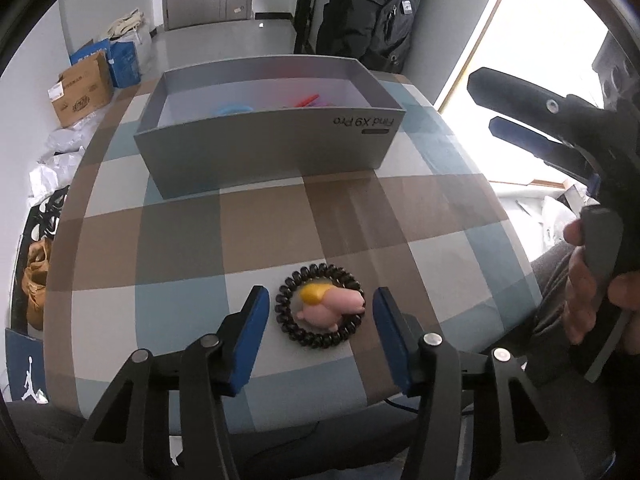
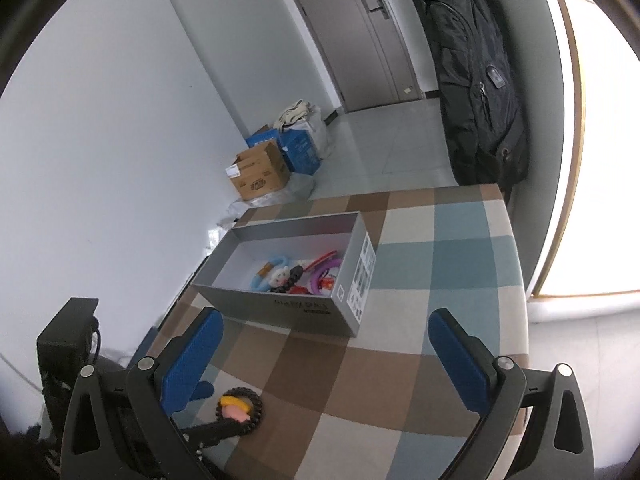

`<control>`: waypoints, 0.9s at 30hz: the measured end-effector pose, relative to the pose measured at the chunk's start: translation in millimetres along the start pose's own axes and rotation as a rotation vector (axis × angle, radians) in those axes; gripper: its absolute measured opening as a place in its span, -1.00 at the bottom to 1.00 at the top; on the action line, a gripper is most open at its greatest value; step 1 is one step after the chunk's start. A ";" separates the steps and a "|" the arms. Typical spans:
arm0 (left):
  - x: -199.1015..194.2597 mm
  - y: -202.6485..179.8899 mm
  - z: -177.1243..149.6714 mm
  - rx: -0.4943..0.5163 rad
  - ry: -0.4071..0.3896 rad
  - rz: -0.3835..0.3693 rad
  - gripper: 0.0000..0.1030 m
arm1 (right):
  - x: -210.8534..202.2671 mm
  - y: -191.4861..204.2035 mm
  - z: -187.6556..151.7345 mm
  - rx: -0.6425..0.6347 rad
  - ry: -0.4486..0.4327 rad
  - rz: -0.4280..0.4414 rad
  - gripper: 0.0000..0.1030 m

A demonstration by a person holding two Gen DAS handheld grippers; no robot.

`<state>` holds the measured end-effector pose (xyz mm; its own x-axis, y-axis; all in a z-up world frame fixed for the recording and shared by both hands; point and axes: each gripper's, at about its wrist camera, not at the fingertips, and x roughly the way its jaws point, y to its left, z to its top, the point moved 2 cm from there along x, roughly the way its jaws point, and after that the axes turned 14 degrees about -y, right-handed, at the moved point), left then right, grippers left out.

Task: Organize jewelry
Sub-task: 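Lower the left tool onto the pink doll figure and grasp it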

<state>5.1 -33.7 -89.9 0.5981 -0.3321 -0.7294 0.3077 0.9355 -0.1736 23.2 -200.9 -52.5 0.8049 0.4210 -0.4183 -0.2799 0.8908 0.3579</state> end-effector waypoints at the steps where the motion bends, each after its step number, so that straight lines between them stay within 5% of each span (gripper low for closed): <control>1: -0.3 0.0 0.5 0.001 -0.005 0.000 -0.11 | -0.5 -0.4 0.1 0.001 -0.001 -0.001 1.00; 6: 4.2 -7.1 -2.7 0.031 0.016 -0.018 -0.43 | -2.3 -1.3 0.5 0.007 -0.005 0.000 1.00; 14: 1.9 -6.6 -0.5 0.039 0.004 -0.013 -0.45 | -3.7 -1.3 1.3 0.007 -0.009 0.002 1.00; 27: -12.4 10.9 16.8 -0.113 -0.090 -0.053 -0.45 | -5.3 -3.5 -1.2 0.021 0.005 -0.007 1.00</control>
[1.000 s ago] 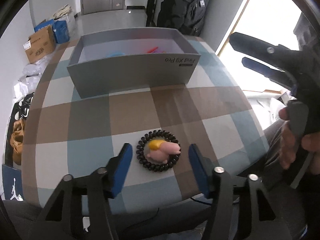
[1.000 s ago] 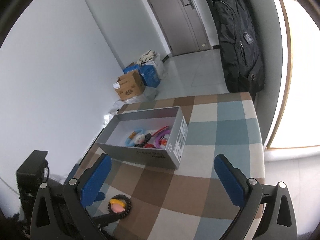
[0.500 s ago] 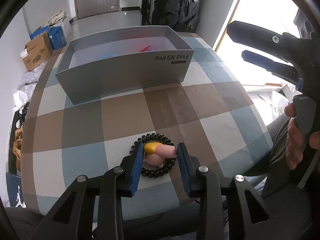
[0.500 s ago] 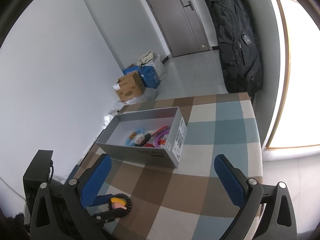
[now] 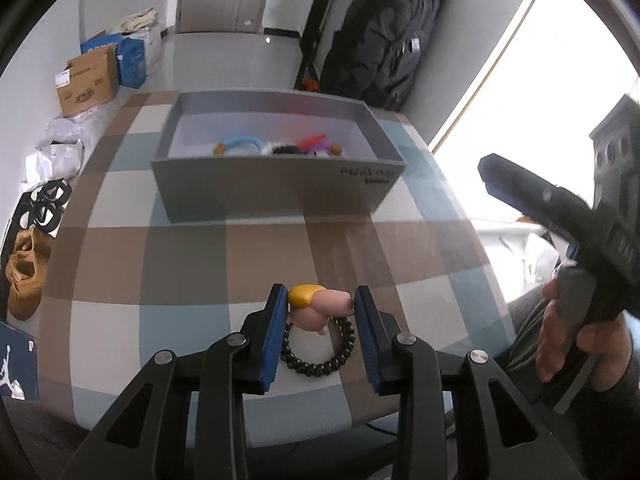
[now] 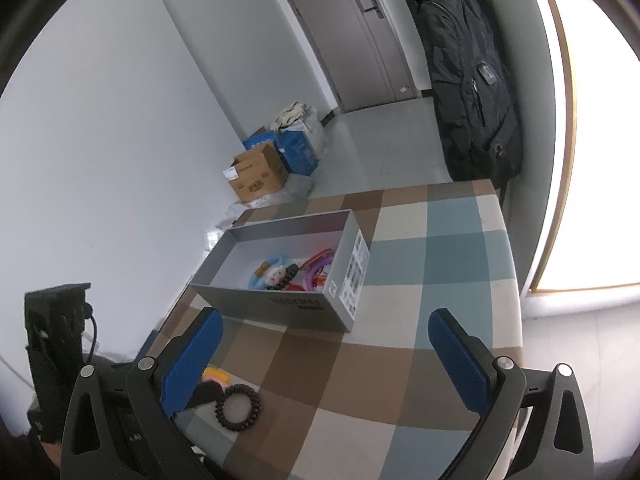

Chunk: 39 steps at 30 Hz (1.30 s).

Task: Organize jewelry
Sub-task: 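Lower the left tool onto the pink doll figure and grasp it, then grasp the black coil hair tie with the right tool while the left tool lifts the doll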

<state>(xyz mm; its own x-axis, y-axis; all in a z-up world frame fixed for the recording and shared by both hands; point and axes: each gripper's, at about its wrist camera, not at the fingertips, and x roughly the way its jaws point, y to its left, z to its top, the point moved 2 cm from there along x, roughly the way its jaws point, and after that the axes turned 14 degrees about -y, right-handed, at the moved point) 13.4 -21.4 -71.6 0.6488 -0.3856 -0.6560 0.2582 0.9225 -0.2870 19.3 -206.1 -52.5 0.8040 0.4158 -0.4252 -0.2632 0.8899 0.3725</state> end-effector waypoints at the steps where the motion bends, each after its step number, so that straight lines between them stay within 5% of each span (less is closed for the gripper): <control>1: -1.3 0.1 1.2 -0.006 -0.011 -0.002 -0.45 | 0.0 0.1 -1.0 0.000 0.003 0.001 1.00; 22: -30.2 52.1 31.5 -0.247 -0.199 0.004 -0.45 | 17.7 56.8 -60.1 -0.148 0.212 0.117 0.96; 31: -38.6 62.5 32.5 -0.284 -0.216 -0.018 -0.45 | 34.8 93.1 -92.9 -0.312 0.267 0.121 0.76; 39: -43.0 70.7 33.0 -0.295 -0.222 -0.022 -0.45 | 49.7 117.7 -117.0 -0.512 0.284 0.073 0.31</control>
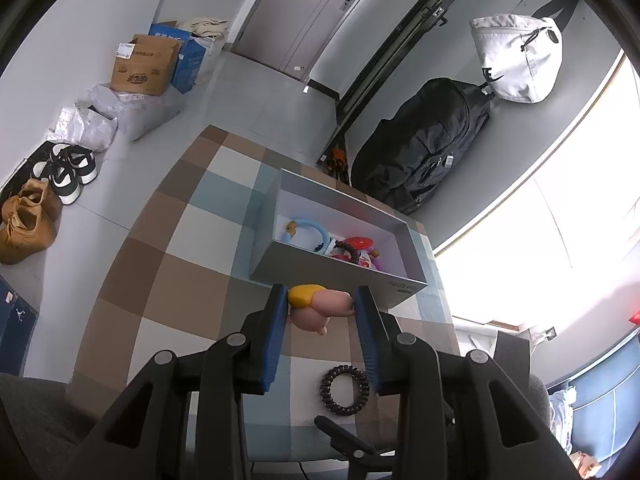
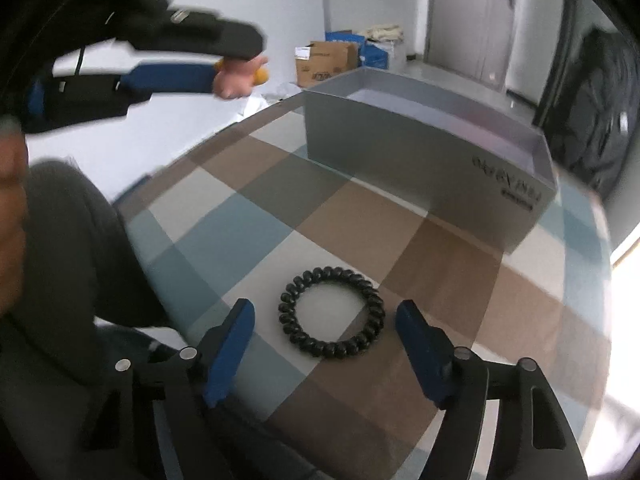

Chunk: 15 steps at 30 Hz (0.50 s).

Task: Organize jewelry
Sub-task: 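Grasp the black coil hair tie with the right tool while the left tool lifts the doll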

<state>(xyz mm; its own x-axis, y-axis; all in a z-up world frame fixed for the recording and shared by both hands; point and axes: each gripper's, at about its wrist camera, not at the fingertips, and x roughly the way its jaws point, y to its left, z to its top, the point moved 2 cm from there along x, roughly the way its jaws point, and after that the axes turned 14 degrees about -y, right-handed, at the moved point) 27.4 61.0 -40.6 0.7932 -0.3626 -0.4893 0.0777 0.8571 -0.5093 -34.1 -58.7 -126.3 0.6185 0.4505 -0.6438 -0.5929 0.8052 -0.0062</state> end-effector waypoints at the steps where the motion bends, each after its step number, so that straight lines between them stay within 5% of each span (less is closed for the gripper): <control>1: -0.2 1.2 0.6 -0.001 0.001 0.000 -0.45 | 0.0 0.7 0.2 -0.005 -0.004 0.001 0.29; 7: -0.7 3.0 2.1 -0.015 -0.001 -0.018 -0.45 | 1.2 -3.1 1.6 0.013 0.001 -0.009 -0.01; 15: -1.2 3.6 3.2 -0.010 -0.003 -0.018 -0.45 | -2.6 -2.3 1.8 -0.005 -0.003 -0.009 -0.09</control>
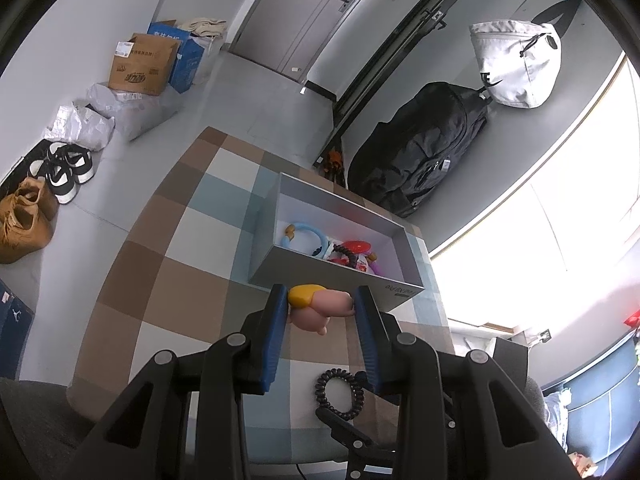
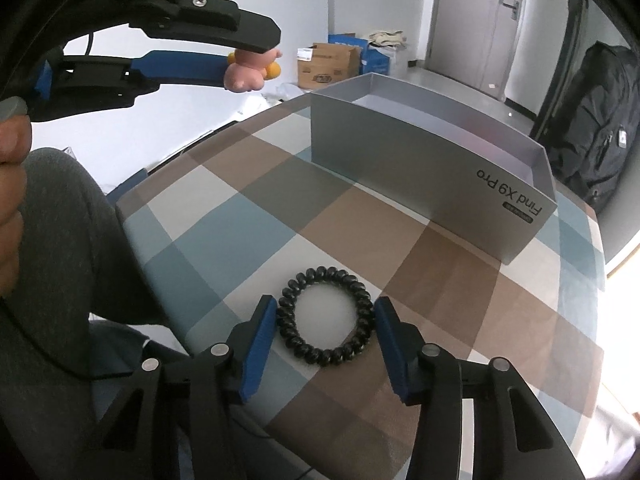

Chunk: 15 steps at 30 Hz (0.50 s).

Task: Organize jewelry
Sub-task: 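Grasp the black coil hair tie with the right tool while the left tool lifts the doll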

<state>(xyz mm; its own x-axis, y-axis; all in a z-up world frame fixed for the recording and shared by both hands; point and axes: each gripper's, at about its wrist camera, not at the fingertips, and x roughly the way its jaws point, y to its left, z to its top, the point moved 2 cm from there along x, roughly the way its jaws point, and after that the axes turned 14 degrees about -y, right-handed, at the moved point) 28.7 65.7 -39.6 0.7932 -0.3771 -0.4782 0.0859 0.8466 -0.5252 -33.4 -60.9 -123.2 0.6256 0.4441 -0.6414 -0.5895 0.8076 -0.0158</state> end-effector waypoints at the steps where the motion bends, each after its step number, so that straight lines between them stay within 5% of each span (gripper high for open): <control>1: -0.3 -0.2 0.3 0.001 -0.002 0.001 -0.45 | 0.5 0.3 -0.1 0.006 0.002 0.004 -0.10; 15: 3.3 -2.9 -2.8 0.032 0.011 0.024 -0.45 | -2.2 -18.8 8.0 0.125 -0.022 0.024 -0.23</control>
<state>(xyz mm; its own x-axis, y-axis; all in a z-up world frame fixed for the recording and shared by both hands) 29.4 61.0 -41.6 0.7888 -0.3603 -0.4981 0.0861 0.8670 -0.4908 -19.6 -74.0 -115.4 0.6242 0.4713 -0.6231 -0.5370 0.8381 0.0959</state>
